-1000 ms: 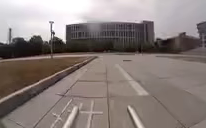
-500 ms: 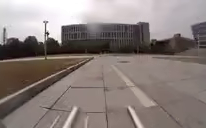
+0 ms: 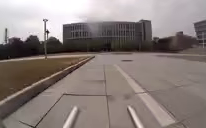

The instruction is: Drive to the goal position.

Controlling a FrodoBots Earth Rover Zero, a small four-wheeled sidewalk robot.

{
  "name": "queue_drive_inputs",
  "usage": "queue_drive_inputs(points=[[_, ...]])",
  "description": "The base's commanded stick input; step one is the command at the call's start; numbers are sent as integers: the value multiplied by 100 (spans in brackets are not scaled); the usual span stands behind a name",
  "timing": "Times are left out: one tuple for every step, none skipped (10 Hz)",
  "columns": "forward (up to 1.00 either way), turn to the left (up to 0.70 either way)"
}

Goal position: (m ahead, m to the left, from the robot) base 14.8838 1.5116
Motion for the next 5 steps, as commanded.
queue_drive_inputs(points=[[70,-2],[70,0],[70,0],[70,0],[70,0]])
